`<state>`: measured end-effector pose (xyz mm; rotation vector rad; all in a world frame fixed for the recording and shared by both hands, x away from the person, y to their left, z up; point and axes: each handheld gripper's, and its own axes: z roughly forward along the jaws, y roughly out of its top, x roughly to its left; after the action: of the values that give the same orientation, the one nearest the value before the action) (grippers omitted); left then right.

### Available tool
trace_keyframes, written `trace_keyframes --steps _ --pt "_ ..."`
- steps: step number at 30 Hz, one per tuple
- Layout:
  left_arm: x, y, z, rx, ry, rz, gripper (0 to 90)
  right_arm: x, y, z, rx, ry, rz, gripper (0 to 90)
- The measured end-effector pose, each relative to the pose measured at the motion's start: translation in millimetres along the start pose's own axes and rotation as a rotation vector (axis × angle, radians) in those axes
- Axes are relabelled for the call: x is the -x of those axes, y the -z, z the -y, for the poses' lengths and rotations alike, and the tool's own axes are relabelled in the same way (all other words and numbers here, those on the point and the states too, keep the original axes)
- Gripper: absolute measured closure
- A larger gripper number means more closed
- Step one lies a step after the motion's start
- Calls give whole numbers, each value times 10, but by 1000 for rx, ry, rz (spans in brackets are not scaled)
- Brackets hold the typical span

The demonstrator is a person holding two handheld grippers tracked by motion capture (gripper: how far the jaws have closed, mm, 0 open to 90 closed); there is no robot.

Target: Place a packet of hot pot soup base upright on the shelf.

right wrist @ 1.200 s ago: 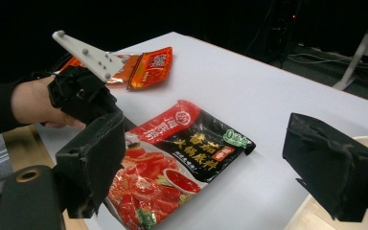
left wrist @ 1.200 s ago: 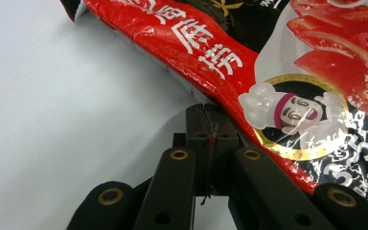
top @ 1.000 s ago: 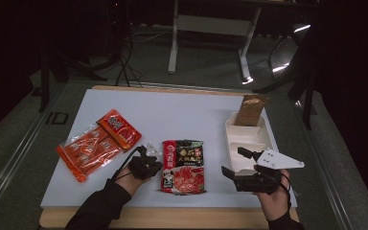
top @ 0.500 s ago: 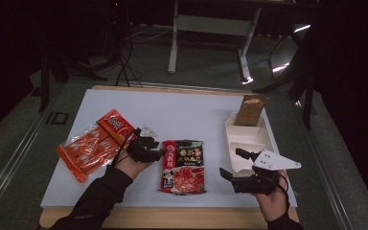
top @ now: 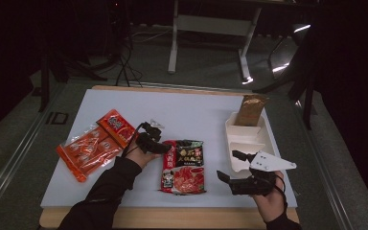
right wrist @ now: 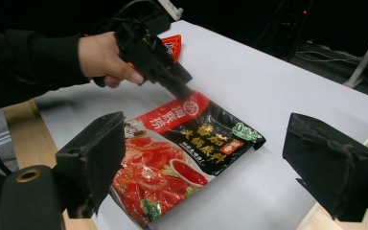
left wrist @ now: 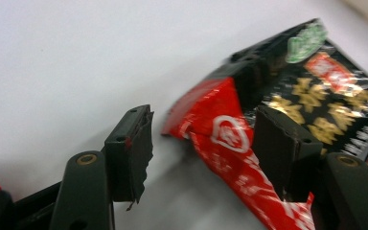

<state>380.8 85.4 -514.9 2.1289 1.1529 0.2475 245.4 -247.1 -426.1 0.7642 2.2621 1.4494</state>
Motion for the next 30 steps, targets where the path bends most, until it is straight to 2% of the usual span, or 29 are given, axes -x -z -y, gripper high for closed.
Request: trace_keyframes --steps 1,3,4,10,12,15,17,18,20,23,30 --pt "-20 -24 -2 -1 13 7 398 1 -2 2 -2 0 0 146" --pt "-39 -66 -3 2 13 7 398 2 -5 5 -3 -1 -1 146" --pt "-44 -84 -2 1 20 23 399 3 -6 5 -4 -1 -2 146" --pt "-18 -201 -7 -66 6 47 436 6 -12 11 -5 0 -5 146" --pt "5 -226 -3 -81 5 38 473 8 -14 13 -6 -2 -6 146" --pt "36 -241 -13 -108 22 50 561 12 -19 15 -7 -3 -7 146" --pt "65 -244 -24 -122 12 36 605 11 -25 16 -8 -3 -9 146" --pt "76 -243 -30 -130 0 11 647 9 -29 15 -9 -3 -10 146" --pt "90 -244 -40 -142 -5 9 736 7 -35 15 -9 -2 -12 146" --pt "140 -244 -52 -136 -25 -10 793 9 -35 16 -9 -2 -11 146" --pt "137 -181 -66 -85 -10 45 866 27 -32 18 -10 -5 -6 146"
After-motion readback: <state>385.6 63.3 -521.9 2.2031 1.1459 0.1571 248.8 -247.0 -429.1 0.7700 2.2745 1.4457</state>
